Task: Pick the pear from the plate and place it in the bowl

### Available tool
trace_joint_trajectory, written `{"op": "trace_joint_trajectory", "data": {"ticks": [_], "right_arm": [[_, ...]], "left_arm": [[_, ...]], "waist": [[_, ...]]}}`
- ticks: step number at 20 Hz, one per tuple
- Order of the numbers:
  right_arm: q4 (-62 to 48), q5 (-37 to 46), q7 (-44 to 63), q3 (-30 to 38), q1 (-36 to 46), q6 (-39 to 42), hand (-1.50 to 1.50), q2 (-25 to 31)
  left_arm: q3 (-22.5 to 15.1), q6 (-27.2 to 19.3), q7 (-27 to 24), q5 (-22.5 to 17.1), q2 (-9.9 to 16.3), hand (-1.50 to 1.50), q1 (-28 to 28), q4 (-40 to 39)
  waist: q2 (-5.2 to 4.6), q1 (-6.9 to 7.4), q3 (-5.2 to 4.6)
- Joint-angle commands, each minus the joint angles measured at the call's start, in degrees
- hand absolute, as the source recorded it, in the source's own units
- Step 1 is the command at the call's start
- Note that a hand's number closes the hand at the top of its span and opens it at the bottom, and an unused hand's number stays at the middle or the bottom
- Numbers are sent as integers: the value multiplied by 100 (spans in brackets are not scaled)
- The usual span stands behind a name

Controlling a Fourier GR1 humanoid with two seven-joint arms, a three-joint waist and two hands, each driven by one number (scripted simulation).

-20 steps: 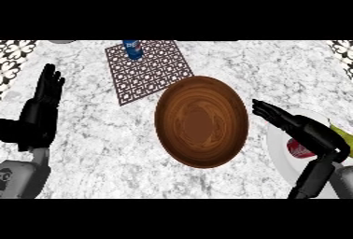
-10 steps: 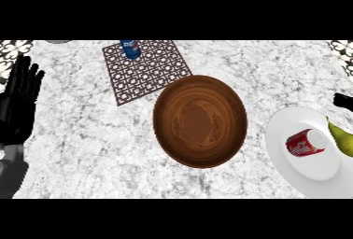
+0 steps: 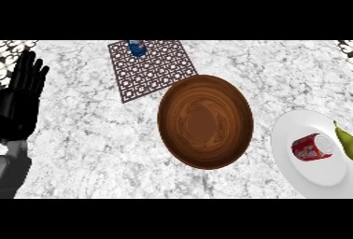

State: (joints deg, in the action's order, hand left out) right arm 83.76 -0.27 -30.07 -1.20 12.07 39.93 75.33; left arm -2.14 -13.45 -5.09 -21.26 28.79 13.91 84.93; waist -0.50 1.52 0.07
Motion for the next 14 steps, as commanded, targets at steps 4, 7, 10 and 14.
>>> {"op": "trace_joint_trajectory", "data": {"ticks": [4,7,10,14], "right_arm": [[142,1024,-1262,-826,71,848,-150,1074],[-30,1566,-1784,-1126,64,372,-150,1323],[-107,1940,-2033,-1551,-101,-57,-150,1339],[-766,2371,-2444,-1859,118,-501,-150,1175]], "left_arm": [[-19,157,39,-33,-34,0,150,-85],[-43,172,-81,51,-82,0,193,-199],[119,278,22,-96,6,0,246,-181],[77,302,93,-20,-4,0,319,-192]], "waist": [[-40,129,0],[-72,188,4],[-46,156,2],[-60,234,3]]}}
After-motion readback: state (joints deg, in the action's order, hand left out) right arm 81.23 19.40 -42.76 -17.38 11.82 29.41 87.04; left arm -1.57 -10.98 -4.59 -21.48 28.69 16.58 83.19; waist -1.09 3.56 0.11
